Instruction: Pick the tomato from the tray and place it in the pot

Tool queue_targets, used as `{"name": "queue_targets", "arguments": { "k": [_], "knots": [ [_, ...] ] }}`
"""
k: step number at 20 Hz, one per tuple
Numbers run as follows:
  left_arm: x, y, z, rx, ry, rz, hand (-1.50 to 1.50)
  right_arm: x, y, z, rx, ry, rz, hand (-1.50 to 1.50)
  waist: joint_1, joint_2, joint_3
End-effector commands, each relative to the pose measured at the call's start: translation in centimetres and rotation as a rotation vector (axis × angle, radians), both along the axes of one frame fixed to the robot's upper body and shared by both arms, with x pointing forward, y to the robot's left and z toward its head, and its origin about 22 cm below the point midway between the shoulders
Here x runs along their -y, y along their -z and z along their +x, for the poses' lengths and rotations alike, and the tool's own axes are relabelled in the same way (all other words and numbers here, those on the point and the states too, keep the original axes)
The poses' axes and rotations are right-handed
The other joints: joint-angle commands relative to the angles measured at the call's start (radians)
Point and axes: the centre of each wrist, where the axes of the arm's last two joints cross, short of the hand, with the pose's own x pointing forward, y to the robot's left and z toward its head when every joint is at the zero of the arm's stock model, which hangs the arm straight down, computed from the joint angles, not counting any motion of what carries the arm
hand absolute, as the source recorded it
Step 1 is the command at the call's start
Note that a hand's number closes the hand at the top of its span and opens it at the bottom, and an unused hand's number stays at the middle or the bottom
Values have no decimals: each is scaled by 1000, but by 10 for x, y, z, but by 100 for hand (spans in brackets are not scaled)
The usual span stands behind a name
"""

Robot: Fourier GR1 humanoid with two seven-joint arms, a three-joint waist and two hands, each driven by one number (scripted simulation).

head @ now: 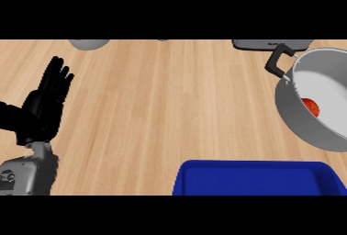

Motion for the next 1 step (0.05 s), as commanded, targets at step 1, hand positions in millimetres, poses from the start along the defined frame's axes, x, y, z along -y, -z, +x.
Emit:
{"name": "queue_targets", "arguments": {
  "k": [1],
  "knots": [
    [-2,6,-3,-6,8,15,0,11,4,-16,63,-155,101,-150,0,0,1]
  ]
}}
